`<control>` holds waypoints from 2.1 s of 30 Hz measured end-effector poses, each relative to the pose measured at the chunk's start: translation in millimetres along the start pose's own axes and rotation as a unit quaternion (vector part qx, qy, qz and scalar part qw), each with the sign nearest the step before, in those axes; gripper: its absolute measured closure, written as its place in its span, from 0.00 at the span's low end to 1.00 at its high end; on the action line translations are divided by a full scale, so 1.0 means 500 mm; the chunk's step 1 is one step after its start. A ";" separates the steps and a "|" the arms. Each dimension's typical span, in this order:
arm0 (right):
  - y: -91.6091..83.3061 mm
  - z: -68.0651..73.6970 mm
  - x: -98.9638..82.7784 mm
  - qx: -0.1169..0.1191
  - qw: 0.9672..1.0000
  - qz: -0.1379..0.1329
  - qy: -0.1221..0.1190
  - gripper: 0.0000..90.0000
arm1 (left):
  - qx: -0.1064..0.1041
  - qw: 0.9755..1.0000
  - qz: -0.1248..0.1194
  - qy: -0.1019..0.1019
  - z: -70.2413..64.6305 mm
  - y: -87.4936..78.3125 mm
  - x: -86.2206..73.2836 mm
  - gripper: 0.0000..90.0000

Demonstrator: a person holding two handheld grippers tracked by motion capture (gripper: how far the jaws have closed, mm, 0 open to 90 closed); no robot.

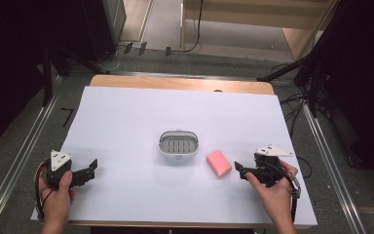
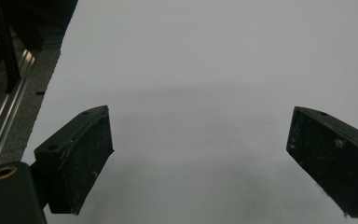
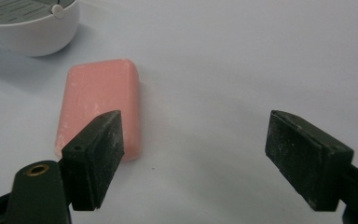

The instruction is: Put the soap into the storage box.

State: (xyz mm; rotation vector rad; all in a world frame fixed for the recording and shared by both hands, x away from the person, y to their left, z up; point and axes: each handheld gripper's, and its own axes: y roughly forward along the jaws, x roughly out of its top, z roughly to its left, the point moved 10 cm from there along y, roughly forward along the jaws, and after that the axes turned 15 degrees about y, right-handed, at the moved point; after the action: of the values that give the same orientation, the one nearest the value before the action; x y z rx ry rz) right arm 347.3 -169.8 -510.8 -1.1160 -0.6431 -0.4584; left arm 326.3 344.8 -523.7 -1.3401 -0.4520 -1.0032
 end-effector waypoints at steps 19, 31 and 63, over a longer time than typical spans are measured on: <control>0.033 0.064 0.006 0.028 0.999 0.018 -0.013 0.23 | -0.003 1.000 0.003 0.001 0.000 0.001 -0.001 0.08; 0.053 0.093 -0.002 0.038 0.999 0.029 -0.016 0.23 | -0.005 1.000 0.004 0.003 -0.001 0.001 -0.001 0.08; 0.066 0.127 -0.011 0.036 0.998 0.049 -0.018 0.23 | -0.002 1.000 0.014 0.011 -0.004 0.005 -0.003 0.08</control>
State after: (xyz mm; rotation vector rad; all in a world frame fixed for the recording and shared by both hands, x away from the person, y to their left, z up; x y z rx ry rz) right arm 348.9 -98.6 -518.4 -1.0835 -0.6300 -0.3290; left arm 327.1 343.4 -526.8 -1.3336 -0.4133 -0.9949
